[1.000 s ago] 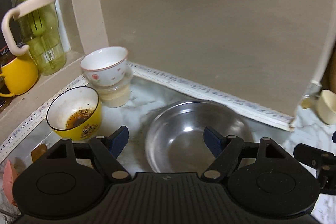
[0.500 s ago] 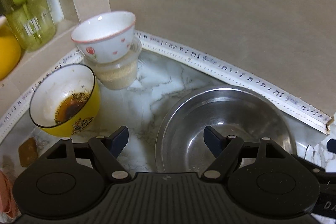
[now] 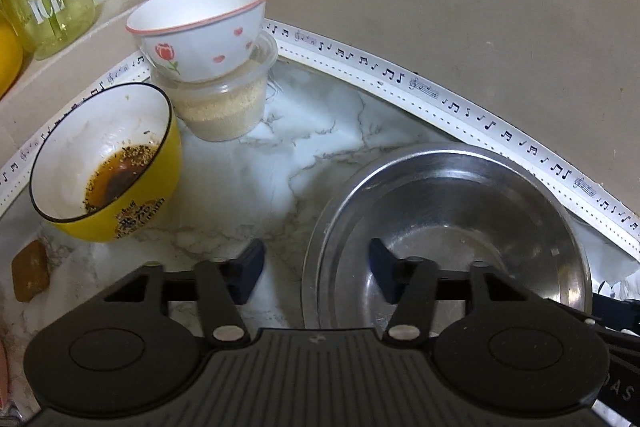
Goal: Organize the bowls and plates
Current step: 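Grasp the steel bowl rim with both tools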
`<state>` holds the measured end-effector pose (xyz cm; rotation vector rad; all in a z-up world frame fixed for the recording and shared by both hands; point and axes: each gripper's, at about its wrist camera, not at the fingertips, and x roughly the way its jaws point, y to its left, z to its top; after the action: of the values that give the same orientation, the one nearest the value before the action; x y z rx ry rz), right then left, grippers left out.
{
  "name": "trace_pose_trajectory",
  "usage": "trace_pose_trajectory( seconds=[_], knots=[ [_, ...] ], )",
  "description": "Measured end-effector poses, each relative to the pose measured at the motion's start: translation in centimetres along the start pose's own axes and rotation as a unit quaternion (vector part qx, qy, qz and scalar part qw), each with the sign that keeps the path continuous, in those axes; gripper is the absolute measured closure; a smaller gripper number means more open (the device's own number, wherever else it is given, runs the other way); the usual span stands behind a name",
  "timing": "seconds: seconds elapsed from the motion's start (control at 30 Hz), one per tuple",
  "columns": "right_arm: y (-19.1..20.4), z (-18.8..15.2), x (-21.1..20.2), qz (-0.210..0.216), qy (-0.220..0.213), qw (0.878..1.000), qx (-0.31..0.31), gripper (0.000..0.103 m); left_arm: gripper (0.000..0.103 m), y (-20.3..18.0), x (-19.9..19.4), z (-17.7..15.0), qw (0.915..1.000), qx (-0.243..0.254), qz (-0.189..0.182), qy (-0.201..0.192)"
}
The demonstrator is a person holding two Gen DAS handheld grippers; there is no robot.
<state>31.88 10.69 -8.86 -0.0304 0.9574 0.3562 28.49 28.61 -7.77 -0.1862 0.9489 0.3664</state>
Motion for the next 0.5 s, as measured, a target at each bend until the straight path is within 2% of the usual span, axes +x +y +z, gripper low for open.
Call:
trace_pose_trajectory(
  seconds=[0.03, 0.1, 0.17, 0.23, 0.5],
  knots=[
    [0.0, 0.0, 0.1, -0.001, 0.002, 1.000, 0.000, 0.067, 0.064, 0.0, 0.1, -0.1, 1.0000, 0.001, 0.000, 0.002],
    [0.0, 0.0, 0.1, 0.000, 0.003, 1.000, 0.001, 0.079, 0.068, -0.1, 0.1, -0.2, 1.0000, 0.002, 0.002, 0.005],
    [0.1, 0.0, 0.1, -0.002, 0.001, 1.000, 0.003, 0.082, 0.077, -0.2, 0.2, -0.3, 1.0000, 0.001, 0.002, 0.006],
    [0.0, 0.0, 0.0, -0.004, -0.002, 1.000, 0.003, 0.087, 0.079, -0.3, 0.1, -0.3, 1.0000, 0.001, 0.002, 0.006],
    [-0.1, 0.0, -0.4, -0.004, -0.010, 1.000, 0.006, 0.088, 0.082, -0.6, -0.9, -0.4, 1.0000, 0.001, 0.000, -0.003]
  ],
)
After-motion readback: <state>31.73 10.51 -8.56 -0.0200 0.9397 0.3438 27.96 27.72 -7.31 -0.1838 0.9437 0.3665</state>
